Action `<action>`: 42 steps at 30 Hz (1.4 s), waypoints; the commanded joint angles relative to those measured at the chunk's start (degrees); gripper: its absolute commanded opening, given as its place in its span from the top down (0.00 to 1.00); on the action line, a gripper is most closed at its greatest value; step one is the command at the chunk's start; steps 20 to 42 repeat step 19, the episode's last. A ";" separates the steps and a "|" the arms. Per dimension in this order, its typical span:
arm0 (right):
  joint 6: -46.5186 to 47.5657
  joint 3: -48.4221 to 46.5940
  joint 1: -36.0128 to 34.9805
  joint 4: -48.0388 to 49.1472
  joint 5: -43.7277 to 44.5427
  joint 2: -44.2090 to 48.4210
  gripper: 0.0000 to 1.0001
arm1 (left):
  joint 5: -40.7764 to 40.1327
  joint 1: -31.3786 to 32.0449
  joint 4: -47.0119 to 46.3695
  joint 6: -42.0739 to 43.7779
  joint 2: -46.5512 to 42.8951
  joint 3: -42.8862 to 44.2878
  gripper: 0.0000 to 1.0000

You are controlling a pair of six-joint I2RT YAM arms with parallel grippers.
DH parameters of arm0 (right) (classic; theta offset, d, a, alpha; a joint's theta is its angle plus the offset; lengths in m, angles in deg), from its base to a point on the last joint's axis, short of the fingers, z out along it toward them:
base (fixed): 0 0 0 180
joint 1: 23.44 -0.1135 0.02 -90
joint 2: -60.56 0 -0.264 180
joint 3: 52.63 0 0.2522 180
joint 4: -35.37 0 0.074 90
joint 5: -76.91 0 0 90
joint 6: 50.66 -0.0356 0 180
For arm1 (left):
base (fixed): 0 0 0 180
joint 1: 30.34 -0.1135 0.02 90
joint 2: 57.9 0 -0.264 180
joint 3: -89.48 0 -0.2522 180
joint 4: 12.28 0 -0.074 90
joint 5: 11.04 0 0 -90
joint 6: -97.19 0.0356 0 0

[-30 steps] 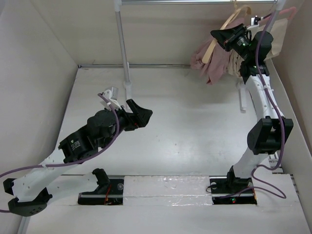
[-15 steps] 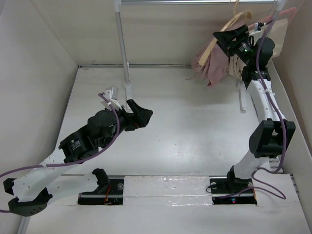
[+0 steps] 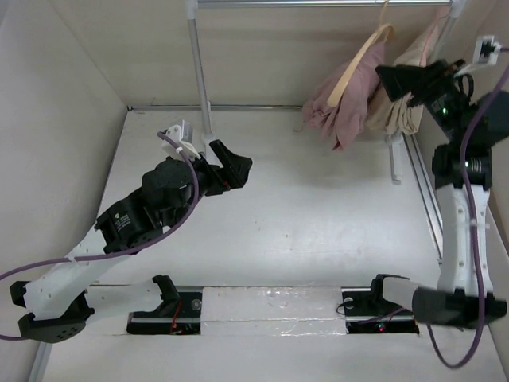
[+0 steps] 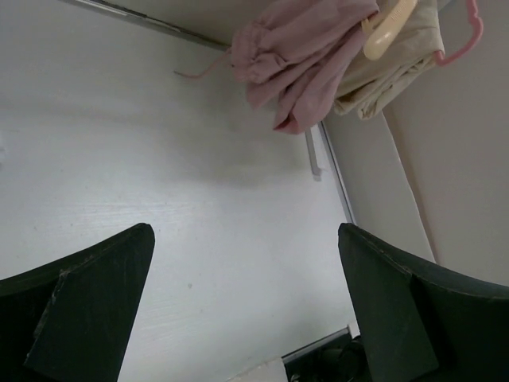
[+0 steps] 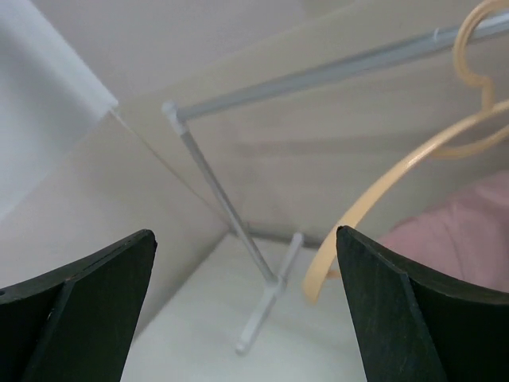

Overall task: Place the trousers on the hanger
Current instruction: Reset both arms

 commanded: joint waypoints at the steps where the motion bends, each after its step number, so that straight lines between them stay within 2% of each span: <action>1: 10.56 10.72 -0.43 -4.60 -2.94 10.01 0.00 | -3.25 -0.17 1.94 2.15 0.23 3.19 0.01; 2: 12.67 13.82 -1.56 -7.75 -1.99 16.66 0.00 | -3.87 -0.17 2.99 2.23 0.06 3.01 0.01; 4: 18.12 20.33 -3.50 -14.16 -0.58 23.90 0.00 | -5.36 -0.17 4.57 1.54 -1.34 1.88 0.01; 5: 23.71 28.89 -6.73 -25.43 3.78 34.72 0.00 | -7.11 -0.17 7.19 -0.03 -2.92 -0.83 0.01; 6: 23.77 28.97 -6.76 -25.54 3.82 34.83 0.00 | -7.13 -0.17 7.22 -0.05 -3.63 -0.85 0.01; 7: 25.85 33.24 -7.80 -29.37 8.09 37.88 0.00 | -7.91 -0.17 8.35 -0.75 -4.51 -1.90 0.01; 8: 27.79 35.71 -8.42 -32.71 9.78 44.43 0.00 | -7.92 -0.17 8.71 -1.54 -5.56 -4.43 0.01; 10: 28.51 39.33 -9.04 -42.20 14.51 50.88 0.00 | -7.83 -0.17 8.98 -4.26 -8.90 -7.43 0.01; 11: 29.38 41.00 -9.04 -45.37 15.59 56.05 0.00 | -7.57 -0.17 8.98 -5.40 -10.04 -10.67 0.01; 12: 29.65 41.88 -9.04 -49.93 15.86 58.45 0.00 | -7.22 -0.17 8.98 -8.02 -12.14 -12.35 0.01; 15: 29.65 45.14 -9.66 -55.75 17.53 64.17 0.00 | -4.67 -0.17 6.70 -10.15 -15.93 -18.94 0.01; 19: 29.39 45.33 -11.50 -53.15 16.66 61.65 0.00 | -3.78 -0.17 3.01 -10.00 -17.09 -21.25 0.01; 42: 29.39 45.33 -11.50 -53.15 16.66 61.65 0.00 | -3.78 -0.17 3.01 -10.00 -17.09 -21.25 0.01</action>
